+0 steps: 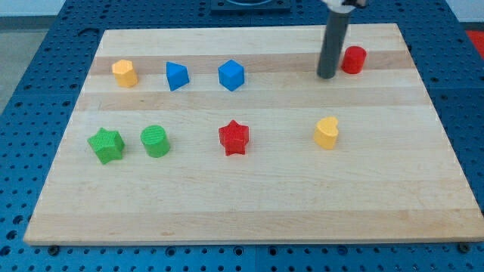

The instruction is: Move the blue cube top right to the blue triangle

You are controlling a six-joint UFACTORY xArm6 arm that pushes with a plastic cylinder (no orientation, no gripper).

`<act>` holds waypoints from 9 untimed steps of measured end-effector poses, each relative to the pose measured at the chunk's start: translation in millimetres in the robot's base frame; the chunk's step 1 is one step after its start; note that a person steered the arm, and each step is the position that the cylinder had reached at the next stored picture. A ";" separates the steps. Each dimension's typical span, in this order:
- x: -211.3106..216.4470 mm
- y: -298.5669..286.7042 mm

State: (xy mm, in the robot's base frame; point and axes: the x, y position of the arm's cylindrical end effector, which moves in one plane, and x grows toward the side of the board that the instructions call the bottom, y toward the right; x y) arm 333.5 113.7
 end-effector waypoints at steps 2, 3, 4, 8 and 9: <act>-37.6 -126.6; -38.6 -199.0; -35.1 -240.7; 5.0 -137.1; -7.1 -147.7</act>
State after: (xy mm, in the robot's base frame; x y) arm 326.4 -34.0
